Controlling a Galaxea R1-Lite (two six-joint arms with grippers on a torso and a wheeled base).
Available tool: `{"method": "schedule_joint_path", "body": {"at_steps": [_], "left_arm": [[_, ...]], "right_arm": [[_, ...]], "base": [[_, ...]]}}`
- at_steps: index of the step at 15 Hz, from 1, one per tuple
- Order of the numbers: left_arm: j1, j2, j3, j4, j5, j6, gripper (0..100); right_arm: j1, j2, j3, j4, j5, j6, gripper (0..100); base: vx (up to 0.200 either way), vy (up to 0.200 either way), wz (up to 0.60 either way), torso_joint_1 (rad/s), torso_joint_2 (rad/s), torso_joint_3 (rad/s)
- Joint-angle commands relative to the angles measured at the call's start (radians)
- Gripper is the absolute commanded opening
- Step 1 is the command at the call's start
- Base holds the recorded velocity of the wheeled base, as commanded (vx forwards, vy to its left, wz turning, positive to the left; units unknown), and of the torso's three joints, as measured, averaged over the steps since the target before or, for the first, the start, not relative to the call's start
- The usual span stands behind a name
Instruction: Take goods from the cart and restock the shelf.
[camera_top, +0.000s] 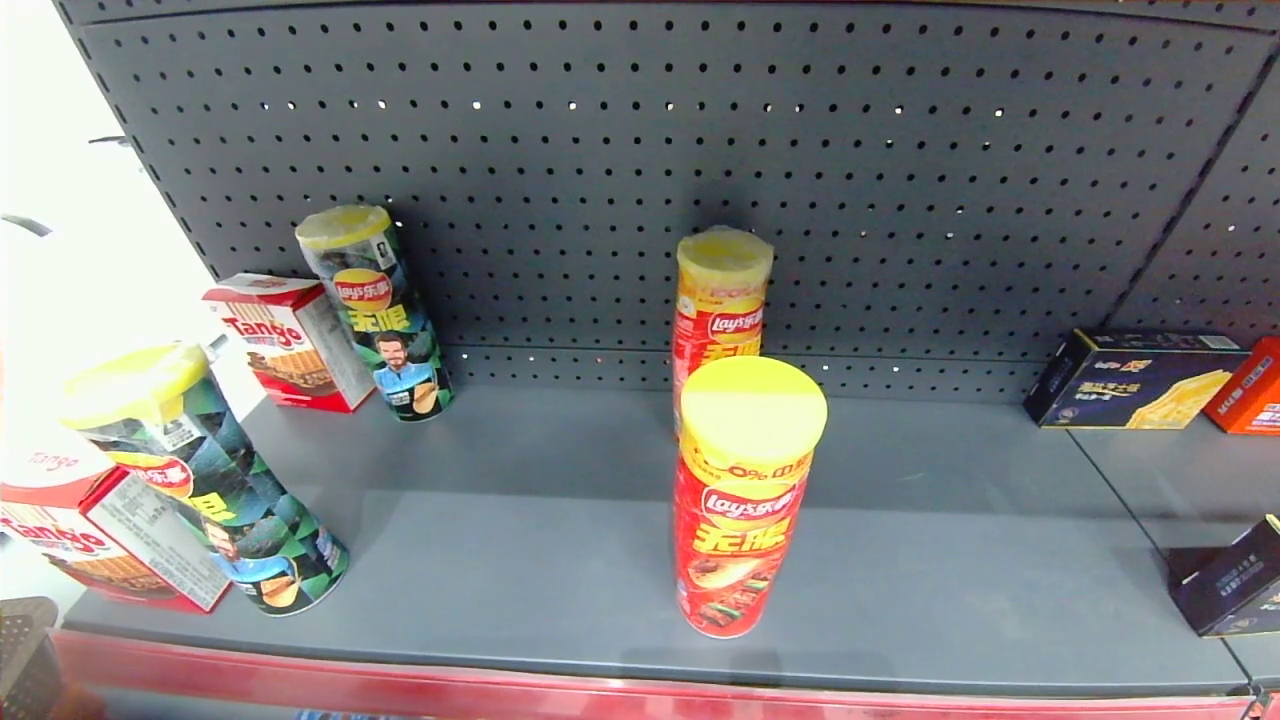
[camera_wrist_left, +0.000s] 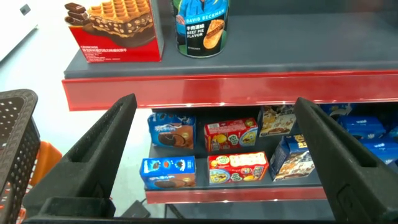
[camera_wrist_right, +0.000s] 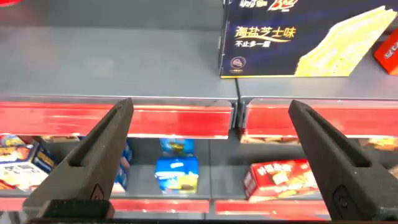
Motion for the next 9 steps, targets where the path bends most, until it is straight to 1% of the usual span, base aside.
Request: {"method": "schedule_joint_path", "body": {"at_steps": [1, 9], "left_arm": [[0.000, 0.001, 0.000, -0.002, 0.001, 0.000, 100], [0.000, 0.001, 0.000, -0.002, 0.005, -0.002, 100]], "right_arm": [[-0.003, -0.052, 0.011, 0.009, 0.012, -0.003, 100], [-0.003, -0.052, 0.011, 0.009, 0.014, 0.001, 100]], "base": [[0.000, 0.000, 0.00, 0.000, 0.00, 0.000], [0.000, 0.000, 0.00, 0.000, 0.00, 0.000]]}}
